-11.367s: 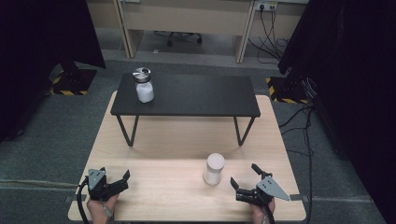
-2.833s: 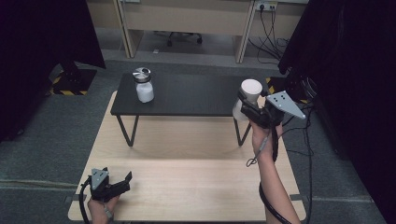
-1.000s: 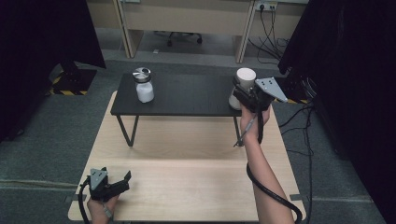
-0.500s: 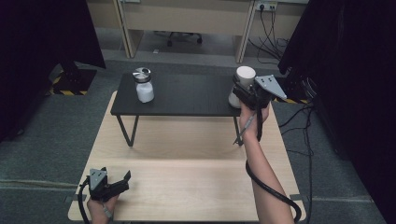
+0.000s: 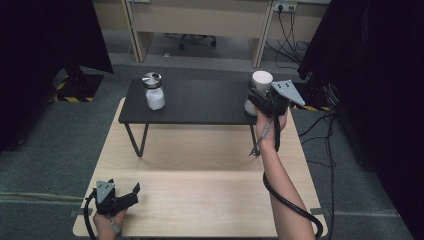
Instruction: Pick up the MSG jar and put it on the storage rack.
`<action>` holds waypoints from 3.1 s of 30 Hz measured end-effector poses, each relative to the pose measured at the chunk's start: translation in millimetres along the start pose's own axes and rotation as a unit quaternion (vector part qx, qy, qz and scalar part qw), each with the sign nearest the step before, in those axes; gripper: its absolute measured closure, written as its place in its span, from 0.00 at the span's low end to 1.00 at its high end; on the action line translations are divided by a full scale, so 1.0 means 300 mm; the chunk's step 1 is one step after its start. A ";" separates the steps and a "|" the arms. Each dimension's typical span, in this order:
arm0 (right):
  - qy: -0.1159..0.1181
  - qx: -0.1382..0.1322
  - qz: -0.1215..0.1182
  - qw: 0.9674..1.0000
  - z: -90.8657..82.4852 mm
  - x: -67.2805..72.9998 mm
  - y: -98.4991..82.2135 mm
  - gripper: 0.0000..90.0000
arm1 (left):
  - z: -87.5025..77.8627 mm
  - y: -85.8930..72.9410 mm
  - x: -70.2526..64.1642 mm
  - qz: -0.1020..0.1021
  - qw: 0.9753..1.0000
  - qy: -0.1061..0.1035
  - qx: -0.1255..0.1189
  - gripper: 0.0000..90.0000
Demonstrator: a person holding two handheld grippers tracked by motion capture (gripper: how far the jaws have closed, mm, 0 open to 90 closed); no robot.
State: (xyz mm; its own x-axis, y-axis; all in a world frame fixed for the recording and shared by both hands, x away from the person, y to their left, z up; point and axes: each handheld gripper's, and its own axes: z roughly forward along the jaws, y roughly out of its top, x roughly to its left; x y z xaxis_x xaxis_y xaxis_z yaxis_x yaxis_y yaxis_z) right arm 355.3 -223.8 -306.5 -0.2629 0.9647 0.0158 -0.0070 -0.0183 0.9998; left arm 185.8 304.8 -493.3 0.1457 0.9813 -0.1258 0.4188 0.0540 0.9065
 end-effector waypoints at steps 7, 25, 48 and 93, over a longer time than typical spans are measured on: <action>-0.010 -0.002 -0.003 1.000 -0.015 0.012 -0.020 0.20 | -0.003 -0.001 -0.001 0.004 1.000 -0.003 -0.001 0.00; -0.018 -0.022 -0.025 0.999 -0.162 0.010 -0.148 0.00 | -0.002 0.001 -0.011 0.005 1.000 0.004 0.003 0.00; -0.028 -0.006 -0.025 0.999 -0.282 0.023 -0.296 0.00 | 0.004 0.009 -0.026 0.015 1.000 0.011 0.012 0.00; -0.031 0.033 -0.032 0.998 -0.536 -0.043 -0.642 0.00 | 0.015 0.023 -0.041 0.021 0.999 0.018 0.026 0.00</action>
State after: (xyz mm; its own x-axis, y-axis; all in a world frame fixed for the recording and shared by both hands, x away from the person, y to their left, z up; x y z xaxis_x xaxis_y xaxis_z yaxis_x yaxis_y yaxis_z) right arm 204.9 -275.0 -501.0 -0.2039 0.9778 -0.0488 0.0432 0.0588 0.9973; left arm 190.9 292.5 -487.4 0.1323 0.9886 -0.0721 0.4593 0.0033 0.8883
